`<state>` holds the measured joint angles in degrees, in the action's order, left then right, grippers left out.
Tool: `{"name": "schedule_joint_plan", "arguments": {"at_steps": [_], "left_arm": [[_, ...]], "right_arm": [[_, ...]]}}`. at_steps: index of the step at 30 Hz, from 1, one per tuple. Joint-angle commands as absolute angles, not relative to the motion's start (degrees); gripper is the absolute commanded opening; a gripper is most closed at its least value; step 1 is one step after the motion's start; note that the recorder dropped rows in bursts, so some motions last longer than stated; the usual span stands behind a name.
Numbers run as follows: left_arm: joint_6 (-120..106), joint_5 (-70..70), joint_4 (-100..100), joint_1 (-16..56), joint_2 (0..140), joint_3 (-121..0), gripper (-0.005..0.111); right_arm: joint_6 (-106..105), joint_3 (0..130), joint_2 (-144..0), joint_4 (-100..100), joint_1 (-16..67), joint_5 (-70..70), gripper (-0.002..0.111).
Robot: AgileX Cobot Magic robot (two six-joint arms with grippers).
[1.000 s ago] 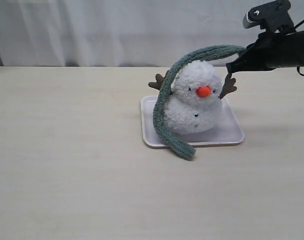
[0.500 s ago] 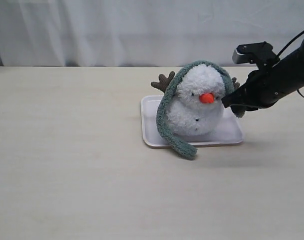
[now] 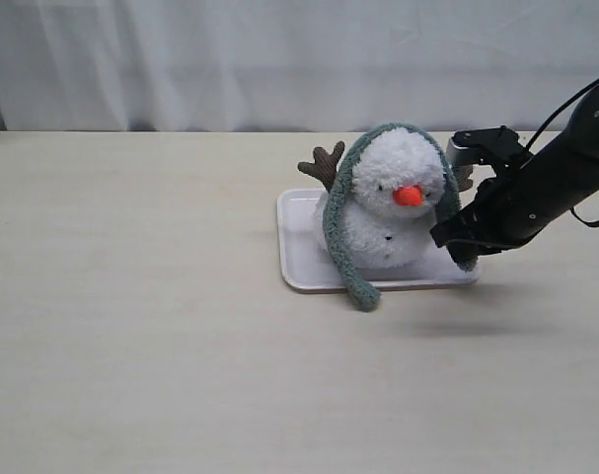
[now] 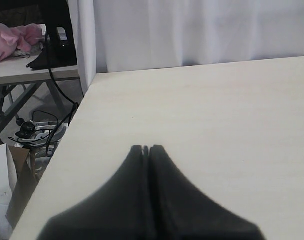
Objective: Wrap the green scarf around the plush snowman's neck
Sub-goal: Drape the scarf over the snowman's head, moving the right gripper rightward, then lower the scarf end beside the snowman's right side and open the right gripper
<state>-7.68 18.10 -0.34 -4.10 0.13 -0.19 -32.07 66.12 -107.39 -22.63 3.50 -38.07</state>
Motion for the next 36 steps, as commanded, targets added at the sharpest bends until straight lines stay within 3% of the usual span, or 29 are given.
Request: {"name": "schedule_joint_plan", "arguments": {"at_steps": [1,25,27,32,36], "left_arm": [[-7.69,17.72,-0.5,-3.9,0.0,0.0,0.0],[-7.69,17.72,-0.5,-3.9,0.0,0.0,0.0],[-7.69,17.72,-0.5,-3.9,0.0,0.0,0.0],[-7.69,17.72,-0.5,-3.9,0.0,0.0,0.0],[-7.69,17.72,-0.5,-3.9,0.0,0.0,0.0]], "right_arm": [[-32.32,65.2,-107.56,-22.42,3.32,-37.91,0.004],[-36.17,62.88,-107.56,-22.93,3.32,-39.91,0.006],[-36.44,62.88,-107.56,-23.32,3.32,-40.16,0.014],[-36.44,62.88,-107.56,-23.49,3.32,-41.43,0.046],[-36.34,63.89,-106.83,-23.49,3.32,-44.52,0.06]]}}
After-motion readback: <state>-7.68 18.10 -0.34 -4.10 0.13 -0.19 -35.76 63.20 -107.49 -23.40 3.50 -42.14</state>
